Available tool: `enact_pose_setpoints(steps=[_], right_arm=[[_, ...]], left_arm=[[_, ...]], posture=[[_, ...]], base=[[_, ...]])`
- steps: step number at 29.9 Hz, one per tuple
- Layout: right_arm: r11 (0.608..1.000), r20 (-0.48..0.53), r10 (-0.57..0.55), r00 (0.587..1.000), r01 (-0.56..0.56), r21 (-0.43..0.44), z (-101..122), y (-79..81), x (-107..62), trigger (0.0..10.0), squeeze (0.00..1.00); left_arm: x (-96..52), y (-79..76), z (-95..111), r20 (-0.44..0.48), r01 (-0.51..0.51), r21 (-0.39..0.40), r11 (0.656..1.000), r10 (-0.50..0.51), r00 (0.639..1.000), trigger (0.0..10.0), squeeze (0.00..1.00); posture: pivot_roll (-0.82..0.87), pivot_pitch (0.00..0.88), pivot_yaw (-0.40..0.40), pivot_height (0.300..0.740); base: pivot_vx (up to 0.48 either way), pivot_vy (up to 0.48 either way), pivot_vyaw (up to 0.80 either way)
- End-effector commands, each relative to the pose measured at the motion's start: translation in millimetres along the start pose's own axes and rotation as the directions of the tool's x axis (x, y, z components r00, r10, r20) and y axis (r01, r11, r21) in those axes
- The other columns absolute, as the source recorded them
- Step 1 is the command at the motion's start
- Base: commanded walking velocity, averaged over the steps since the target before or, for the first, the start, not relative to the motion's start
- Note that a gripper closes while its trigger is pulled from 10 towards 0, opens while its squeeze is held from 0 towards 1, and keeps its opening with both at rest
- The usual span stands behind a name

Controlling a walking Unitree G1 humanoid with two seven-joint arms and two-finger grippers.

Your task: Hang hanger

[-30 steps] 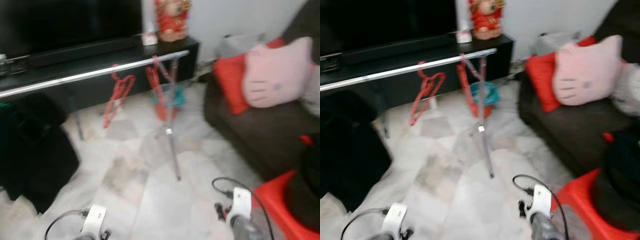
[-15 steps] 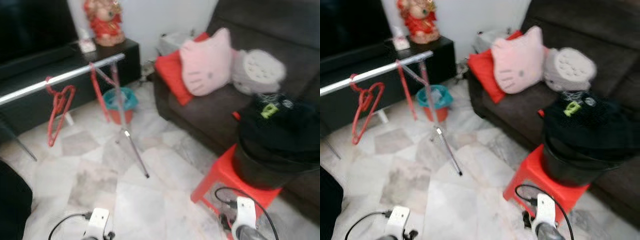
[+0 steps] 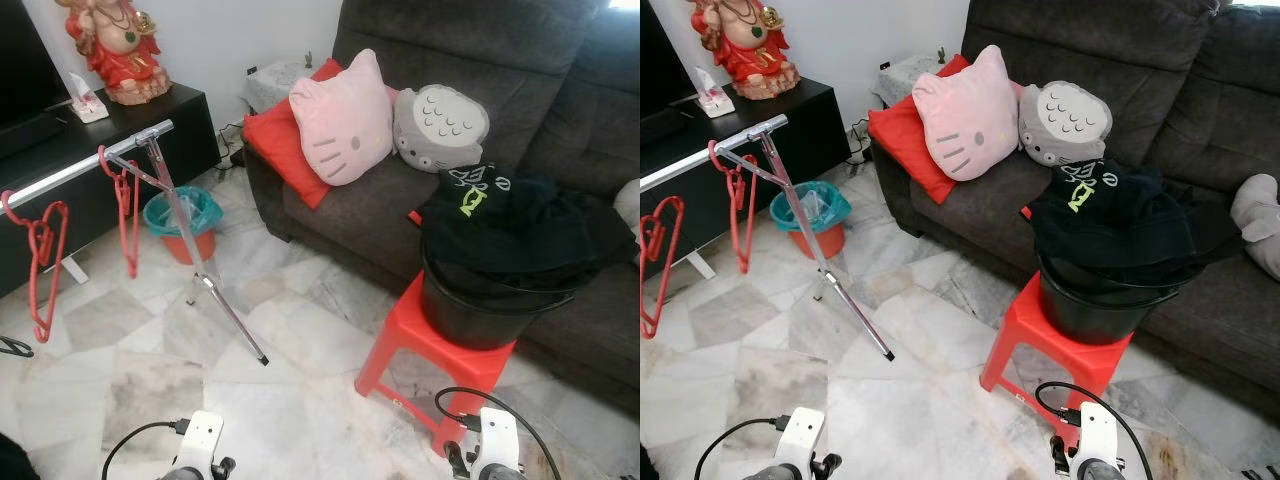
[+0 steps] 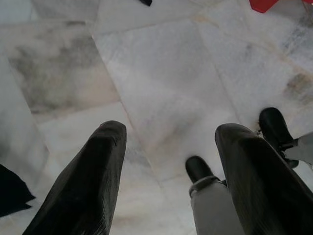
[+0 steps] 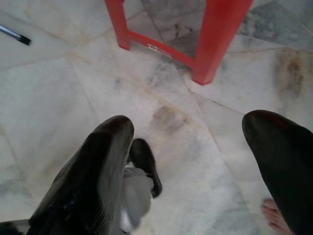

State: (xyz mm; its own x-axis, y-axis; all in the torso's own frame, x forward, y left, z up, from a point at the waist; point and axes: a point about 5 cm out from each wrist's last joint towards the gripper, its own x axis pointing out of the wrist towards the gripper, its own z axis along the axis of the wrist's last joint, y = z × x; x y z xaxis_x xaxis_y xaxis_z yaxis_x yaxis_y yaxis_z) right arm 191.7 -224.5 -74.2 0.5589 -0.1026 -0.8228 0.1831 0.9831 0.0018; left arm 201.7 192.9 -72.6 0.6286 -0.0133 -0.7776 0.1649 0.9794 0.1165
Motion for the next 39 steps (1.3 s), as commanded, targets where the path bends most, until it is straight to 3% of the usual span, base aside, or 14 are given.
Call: enact_pose_setpoints(steps=[1, 10, 23, 39], right_arm=[[1.0, 0.012, 0.002, 1.0, -0.002, -0.017, 4, -0.7, 0.2, 10.0, 0.0], [0.999, 0.033, -0.007, 0.999, 0.005, 0.041, 10, 10.1, 2.1, 10.0, 0.0], [0.999, 0.048, -0.007, 0.999, 0.005, 0.041, 18, 13.1, 3.1, 10.0, 0.0], [0.999, 0.06, -0.007, 0.998, 0.004, 0.041, 27, 10.7, 3.5, 10.0, 0.0]], left_arm=[[0.9, 3.2, 8, 0.029, -0.01, -0.001, 1.0, 0.01, 1.0, 10.0, 0.0], [-1.4, 6.4, -2, 0.001, -0.01, 0.022, 1.0, 0.01, 1.0, 10.0, 0.0], [1.5, 2.4, 10, 0.037, -0.012, -0.03, 0.999, 0.013, 0.999, 10.0, 0.0], [1.8, -0.3, 7, 0.018, -0.02, -0.062, 0.998, 0.022, 1.0, 10.0, 0.0]], posture=[[-0.12, 0.0, 0.029, 0.74], [-0.14, 0.0, 0.07, 0.74], [-0.12, 0.0, 0.065, 0.74], [-0.14, 0.0, 0.058, 0.74]], base=[[0.0, -0.3, -0.64], [0.0, -0.3, -0.63], [0.0, -0.07, 0.0], [0.016, 0.0, 0.0]])
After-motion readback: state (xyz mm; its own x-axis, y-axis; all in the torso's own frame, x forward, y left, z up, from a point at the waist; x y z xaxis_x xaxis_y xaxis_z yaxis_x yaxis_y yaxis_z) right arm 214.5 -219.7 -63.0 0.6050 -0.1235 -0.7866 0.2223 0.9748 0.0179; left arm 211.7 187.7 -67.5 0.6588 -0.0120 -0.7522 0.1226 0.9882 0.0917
